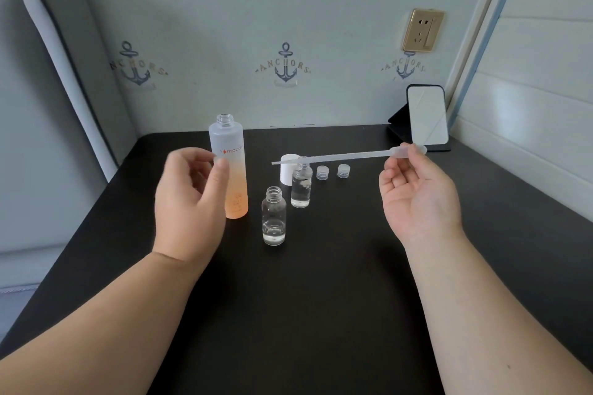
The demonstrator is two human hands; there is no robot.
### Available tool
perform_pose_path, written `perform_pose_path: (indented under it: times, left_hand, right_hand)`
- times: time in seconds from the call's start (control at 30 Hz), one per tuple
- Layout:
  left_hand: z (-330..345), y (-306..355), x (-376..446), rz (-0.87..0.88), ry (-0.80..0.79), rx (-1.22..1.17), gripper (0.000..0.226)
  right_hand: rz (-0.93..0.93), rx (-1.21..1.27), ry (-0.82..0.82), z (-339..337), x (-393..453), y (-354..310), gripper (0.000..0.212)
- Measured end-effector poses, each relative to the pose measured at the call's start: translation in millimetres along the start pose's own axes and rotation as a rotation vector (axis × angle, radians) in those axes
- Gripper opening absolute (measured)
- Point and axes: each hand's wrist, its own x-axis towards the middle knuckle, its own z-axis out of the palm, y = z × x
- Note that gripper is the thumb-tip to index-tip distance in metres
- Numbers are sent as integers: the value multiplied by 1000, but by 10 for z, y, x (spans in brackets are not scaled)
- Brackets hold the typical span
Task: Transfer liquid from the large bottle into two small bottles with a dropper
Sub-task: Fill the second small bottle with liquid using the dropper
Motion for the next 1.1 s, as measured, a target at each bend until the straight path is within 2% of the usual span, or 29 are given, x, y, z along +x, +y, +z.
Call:
perform_pose_path:
  times: [0.1, 0.17, 0.23, 0.3, 0.37, 0.47, 0.53, 0.73, 0.9, 1.03, 1.1]
  left_hand:
    - [13, -94, 83, -128, 16, 23, 47]
    - [32, -147, 125, -214, -102, 45, 71]
    - [67, -173, 133, -259, -237, 48, 79]
    - [105, -198, 126, -244, -309, 115, 59]
    - [124, -208, 120, -228, -303, 145, 37]
    - [102, -203, 116, -213, -293, 102, 27]
    - [89, -183, 104, -204, -306, 81, 26]
    - [67, -118, 76, -141, -325, 111, 31]
    - [67, -100, 86, -110, -322, 137, 37]
    - [70, -115, 94, -80, -307, 160, 33]
    - [64, -127, 99, -61, -297, 179, 32]
  right_hand:
    - [3, -9, -21, -8, -2, 9, 5]
    - [3, -17, -29, -10, -2, 10, 6]
    - [7, -22, -37, -6, -3, 10, 8]
    - [12, -24, -45, -1, -8, 8, 14]
    - [14, -29, -51, 7, -15, 8, 20]
    - [8, -3, -51, 21, -23, 11, 16]
    - [2, 21, -51, 26, -20, 11, 9]
    - [-2, 21, -52, 35, -23, 16, 9]
    - [-19, -36, -69, 31, -17, 16, 11]
    - [-35, -78, -74, 33, -39, 10, 24]
    - [-50, -96, -72, 28, -38, 8, 22]
